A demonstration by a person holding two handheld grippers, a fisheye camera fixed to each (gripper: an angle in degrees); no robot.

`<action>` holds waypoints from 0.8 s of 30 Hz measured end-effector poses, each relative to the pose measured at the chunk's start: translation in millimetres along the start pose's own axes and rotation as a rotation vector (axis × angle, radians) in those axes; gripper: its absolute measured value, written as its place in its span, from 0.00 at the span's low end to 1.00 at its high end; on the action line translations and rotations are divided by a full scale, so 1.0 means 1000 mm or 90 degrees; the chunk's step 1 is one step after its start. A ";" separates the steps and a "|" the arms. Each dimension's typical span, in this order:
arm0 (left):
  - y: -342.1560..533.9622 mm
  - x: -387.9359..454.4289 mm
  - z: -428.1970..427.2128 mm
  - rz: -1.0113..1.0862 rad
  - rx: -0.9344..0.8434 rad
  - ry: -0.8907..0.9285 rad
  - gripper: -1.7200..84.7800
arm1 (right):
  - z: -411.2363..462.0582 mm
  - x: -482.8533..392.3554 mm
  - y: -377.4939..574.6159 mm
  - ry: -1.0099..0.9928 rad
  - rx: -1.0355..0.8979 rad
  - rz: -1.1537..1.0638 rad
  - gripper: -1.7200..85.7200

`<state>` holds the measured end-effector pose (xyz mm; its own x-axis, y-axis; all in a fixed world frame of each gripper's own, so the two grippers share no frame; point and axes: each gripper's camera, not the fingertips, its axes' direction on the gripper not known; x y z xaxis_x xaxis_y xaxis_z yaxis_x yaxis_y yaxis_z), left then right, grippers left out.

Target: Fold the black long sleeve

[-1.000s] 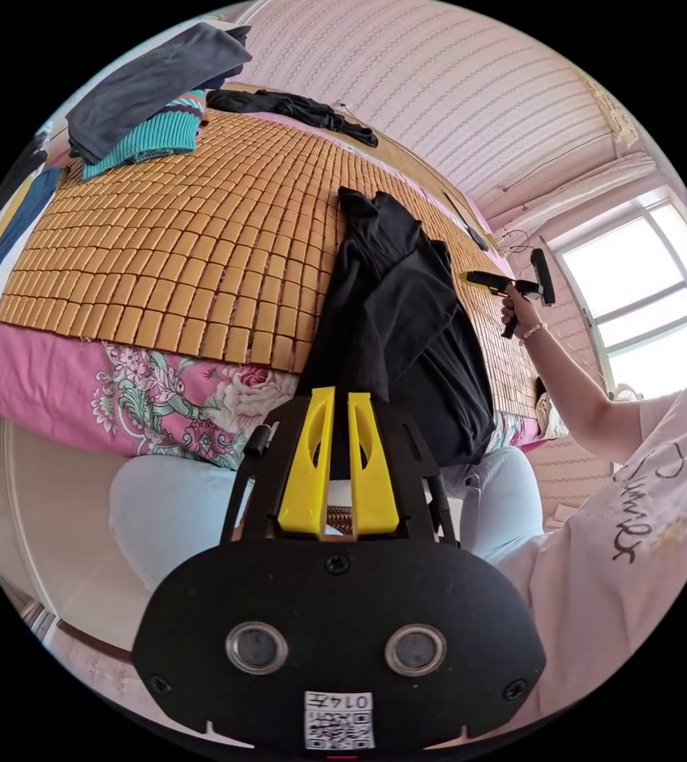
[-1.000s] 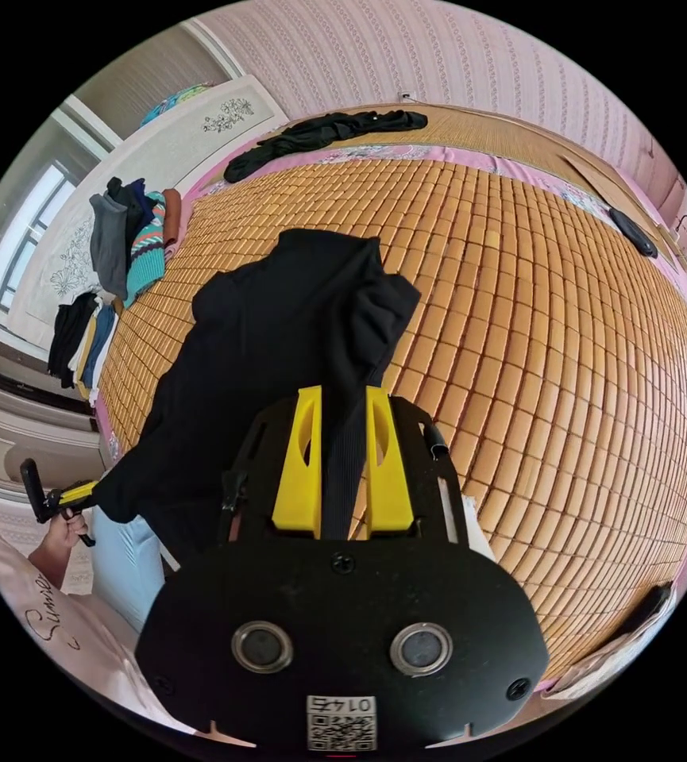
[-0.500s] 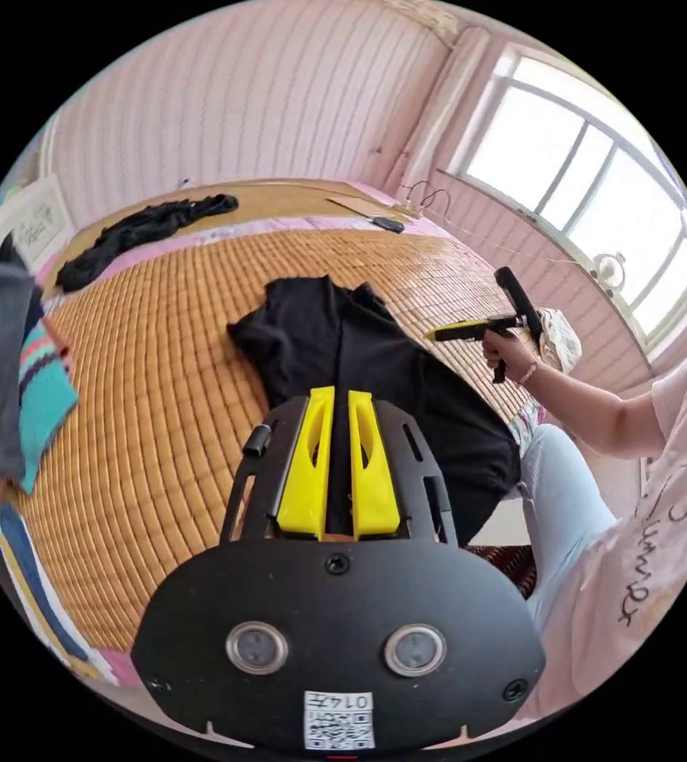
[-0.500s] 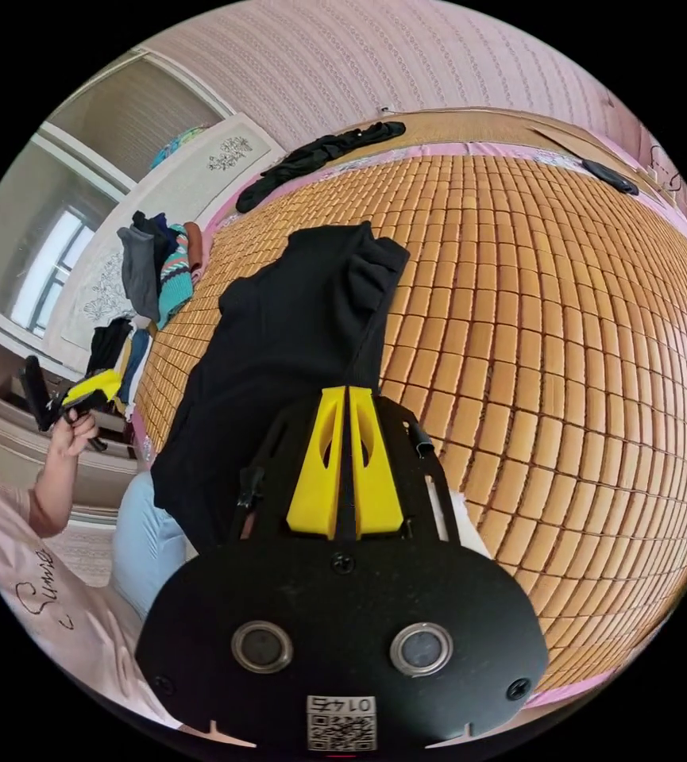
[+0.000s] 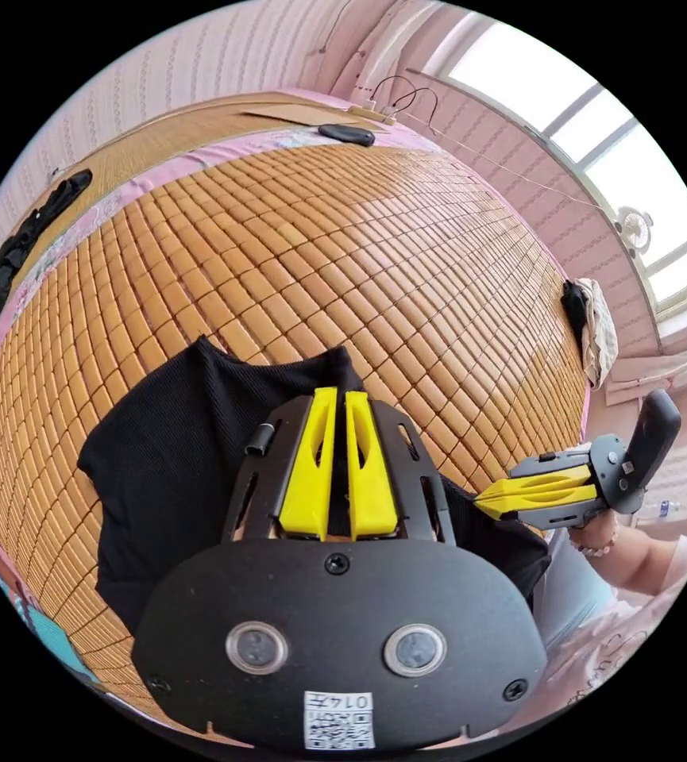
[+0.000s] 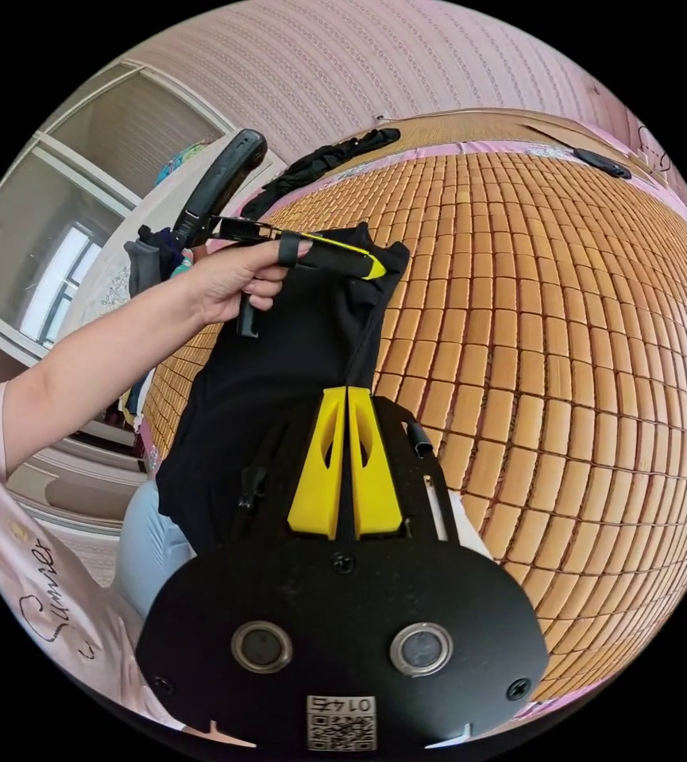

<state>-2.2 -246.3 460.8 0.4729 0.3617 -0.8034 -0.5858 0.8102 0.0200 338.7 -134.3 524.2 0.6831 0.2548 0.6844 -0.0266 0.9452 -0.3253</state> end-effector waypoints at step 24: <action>0.329 0.062 -0.149 -0.160 -0.031 -0.135 0.10 | 0.005 -0.073 0.074 0.011 -0.026 -0.023 0.03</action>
<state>-263.6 -26.4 328.5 0.7299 0.2451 -0.6381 -0.4619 0.8650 -0.1961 283.4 -81.8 453.0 0.6954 0.2172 0.6850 0.0281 0.9443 -0.3279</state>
